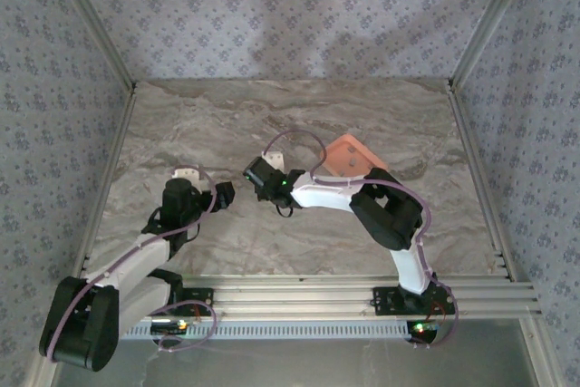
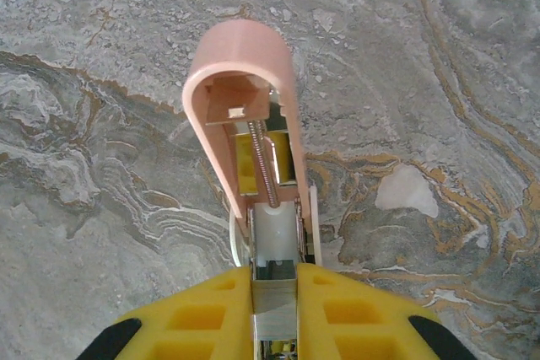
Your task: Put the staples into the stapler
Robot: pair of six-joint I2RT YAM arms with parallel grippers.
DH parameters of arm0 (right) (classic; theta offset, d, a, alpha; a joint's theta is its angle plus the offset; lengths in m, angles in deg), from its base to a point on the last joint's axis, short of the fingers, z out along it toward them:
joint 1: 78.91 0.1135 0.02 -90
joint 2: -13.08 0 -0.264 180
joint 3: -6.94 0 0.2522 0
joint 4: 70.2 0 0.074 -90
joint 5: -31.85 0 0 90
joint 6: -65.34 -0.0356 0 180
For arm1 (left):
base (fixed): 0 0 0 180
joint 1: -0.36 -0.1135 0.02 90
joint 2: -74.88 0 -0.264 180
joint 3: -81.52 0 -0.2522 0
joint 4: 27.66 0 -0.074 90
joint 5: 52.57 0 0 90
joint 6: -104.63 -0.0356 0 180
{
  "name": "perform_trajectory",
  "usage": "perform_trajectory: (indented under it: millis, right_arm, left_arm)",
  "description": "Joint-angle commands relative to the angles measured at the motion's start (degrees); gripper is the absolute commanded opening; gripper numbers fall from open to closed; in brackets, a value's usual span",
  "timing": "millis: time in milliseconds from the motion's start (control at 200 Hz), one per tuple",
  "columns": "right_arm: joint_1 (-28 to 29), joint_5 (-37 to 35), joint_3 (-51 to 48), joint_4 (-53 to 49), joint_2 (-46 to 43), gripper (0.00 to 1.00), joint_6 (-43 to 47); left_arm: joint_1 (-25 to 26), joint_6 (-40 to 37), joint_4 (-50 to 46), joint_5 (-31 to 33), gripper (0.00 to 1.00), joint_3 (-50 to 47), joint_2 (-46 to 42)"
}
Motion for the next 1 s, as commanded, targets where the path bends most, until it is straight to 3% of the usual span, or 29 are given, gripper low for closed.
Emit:
perform_trajectory:
  millis: [0, 994]
  right_arm:
    - [-0.1, -2.0, -1.1, 0.1, -3.1, 0.17, 1.7]
    - [-0.8, 0.8, -0.6, -2.2, 0.1, 0.16, 2.4]
  left_arm:
    - [-0.4, -1.2, 1.5, 0.2, 0.98, -0.2, 0.0]
    - [-0.5, -1.2, 0.8, 0.1, 0.98, -0.4, -0.8]
